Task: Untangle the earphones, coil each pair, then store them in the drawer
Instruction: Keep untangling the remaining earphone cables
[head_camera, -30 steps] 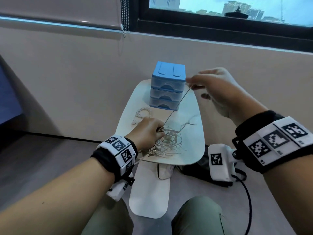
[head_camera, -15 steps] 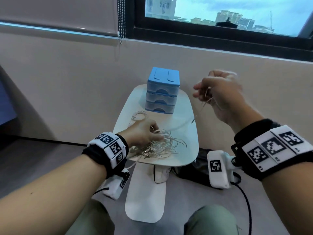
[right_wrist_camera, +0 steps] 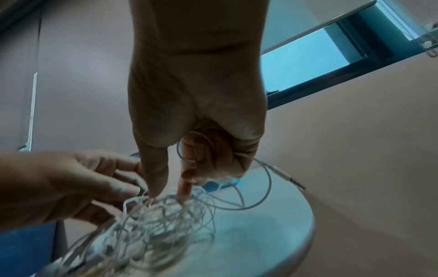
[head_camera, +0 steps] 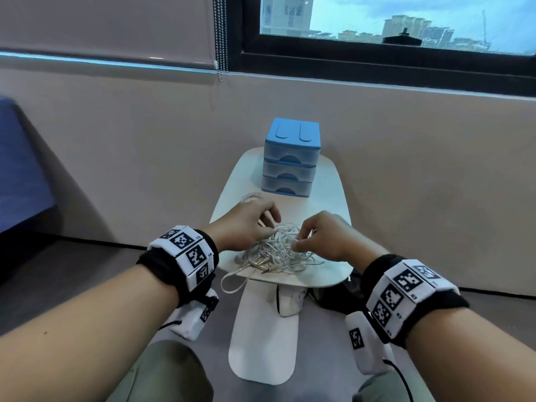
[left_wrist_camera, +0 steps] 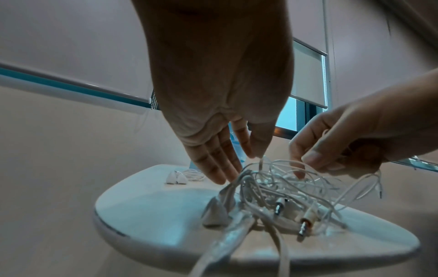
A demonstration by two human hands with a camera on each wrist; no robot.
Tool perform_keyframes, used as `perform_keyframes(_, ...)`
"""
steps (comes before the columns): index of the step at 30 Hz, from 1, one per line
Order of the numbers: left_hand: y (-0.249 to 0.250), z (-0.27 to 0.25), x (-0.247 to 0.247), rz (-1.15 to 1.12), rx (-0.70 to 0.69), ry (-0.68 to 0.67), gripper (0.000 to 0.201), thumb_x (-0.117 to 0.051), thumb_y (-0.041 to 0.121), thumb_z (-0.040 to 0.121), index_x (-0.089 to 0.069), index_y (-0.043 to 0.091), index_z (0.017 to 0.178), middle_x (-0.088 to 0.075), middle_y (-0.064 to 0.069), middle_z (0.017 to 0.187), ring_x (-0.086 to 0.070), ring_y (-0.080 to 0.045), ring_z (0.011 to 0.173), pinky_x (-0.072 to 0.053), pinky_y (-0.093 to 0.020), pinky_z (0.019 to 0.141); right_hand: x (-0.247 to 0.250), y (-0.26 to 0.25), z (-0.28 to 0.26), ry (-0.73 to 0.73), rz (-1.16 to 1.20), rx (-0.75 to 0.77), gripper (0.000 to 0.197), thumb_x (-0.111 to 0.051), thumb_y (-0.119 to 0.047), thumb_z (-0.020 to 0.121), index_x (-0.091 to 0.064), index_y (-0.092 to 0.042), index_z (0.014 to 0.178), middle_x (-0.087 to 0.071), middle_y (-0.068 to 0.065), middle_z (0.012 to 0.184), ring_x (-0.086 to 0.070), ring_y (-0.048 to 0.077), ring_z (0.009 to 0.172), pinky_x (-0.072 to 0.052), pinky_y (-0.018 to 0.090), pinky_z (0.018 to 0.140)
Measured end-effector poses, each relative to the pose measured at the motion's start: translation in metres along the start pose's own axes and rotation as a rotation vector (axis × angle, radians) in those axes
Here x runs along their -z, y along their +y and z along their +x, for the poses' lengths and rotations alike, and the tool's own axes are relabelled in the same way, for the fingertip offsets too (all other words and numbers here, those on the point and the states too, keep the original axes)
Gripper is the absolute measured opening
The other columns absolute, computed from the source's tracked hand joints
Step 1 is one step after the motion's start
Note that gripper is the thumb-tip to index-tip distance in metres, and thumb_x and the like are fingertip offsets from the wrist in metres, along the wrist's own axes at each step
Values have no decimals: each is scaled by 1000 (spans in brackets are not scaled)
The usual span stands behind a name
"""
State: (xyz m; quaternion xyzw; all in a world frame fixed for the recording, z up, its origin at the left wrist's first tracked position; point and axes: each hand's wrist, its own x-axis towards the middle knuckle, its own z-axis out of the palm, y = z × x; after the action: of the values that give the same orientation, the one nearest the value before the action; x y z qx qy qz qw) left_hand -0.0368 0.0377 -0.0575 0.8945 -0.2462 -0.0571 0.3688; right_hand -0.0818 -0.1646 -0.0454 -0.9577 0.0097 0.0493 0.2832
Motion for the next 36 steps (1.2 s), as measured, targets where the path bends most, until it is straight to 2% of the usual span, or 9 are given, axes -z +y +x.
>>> perform_keyframes(7, 1, 10, 2, 124, -81, 16, 25, -77, -1, 83, -65, 21, 80, -60, -3, 101, -64, -6, 75, -55, -21, 72, 1, -3, 4, 68, -34, 24, 16, -79, -27, 87, -72, -15, 80, -61, 0, 77, -56, 17, 64, -40, 22, 49)
perform_keyframes(10, 1, 11, 4, 151, -89, 9, 22, -79, 1, 82, -68, 19, 79, -61, -4, 101, -64, -12, 79, -57, -28, 78, 1, -6, 6, 44, -68, 53, 16, -78, -27, 88, -73, -13, 81, -63, 0, 77, -56, 17, 64, -39, 22, 49)
perform_keyframes(14, -3, 11, 4, 154, -100, 33, 13, -77, 9, 87, -70, 17, 81, -62, -1, 97, -64, -9, 77, -52, -24, 74, 0, -8, 8, 26, -118, 74, 17, -76, -28, 89, -73, -13, 82, -65, 2, 79, -63, 24, 72, -44, 24, 52)
perform_keyframes(19, 0, 11, 4, 136, -112, 64, 14, -75, 17, 93, -68, 22, 81, -65, 2, 95, -66, -8, 76, -52, -24, 74, 2, -10, 13, 222, -46, 106, 8, -70, -34, 89, -65, -27, 87, -62, -1, 85, -62, 18, 73, -47, 30, 63)
perform_keyframes(22, 7, 10, 4, 111, -113, 54, 14, -74, 17, 93, -67, 23, 82, -68, 5, 86, -65, -7, 70, -47, -14, 65, 2, -12, 13, 149, -16, 169, 14, -70, -32, 91, -67, -34, 104, -58, -4, 85, -61, 18, 77, -46, 30, 69)
perform_keyframes(24, 11, 10, 4, 104, -108, 59, 14, -74, 17, 94, -67, 22, 83, -70, 7, 79, -65, -6, 68, -44, -13, 63, 4, -12, 12, 146, -60, 169, 5, -70, -33, 91, -70, -31, 95, -57, -5, 83, -60, 18, 78, -45, 30, 67)
perform_keyframes(29, 14, 10, 4, 1, -81, 122, 14, -69, 12, 97, -66, 20, 85, -73, 3, 71, -69, -11, 66, -58, -33, 73, 11, -5, 9, 161, -54, 131, 18, -72, -33, 87, -67, -25, 72, -65, 1, 79, -62, 20, 74, -51, 31, 64)
perform_keyframes(31, 15, 10, 2, -66, -75, 148, 13, -65, 12, 100, -64, 17, 88, -74, 0, 73, -72, -15, 67, -61, -41, 77, 14, -4, 4, 118, -38, 115, 30, -72, -39, 90, -65, -20, 66, -63, 0, 73, -56, 17, 63, -43, 28, 55)
perform_keyframes(36, 21, 6, -3, -114, -106, 145, 12, -59, 16, 104, -58, 20, 92, -74, -1, 78, -72, -15, 69, -61, -41, 76, 23, -8, 2, 111, 10, 104, 35, -67, -37, 95, -64, -16, 66, -70, 1, 79, -51, 17, 66, -38, 29, 58)
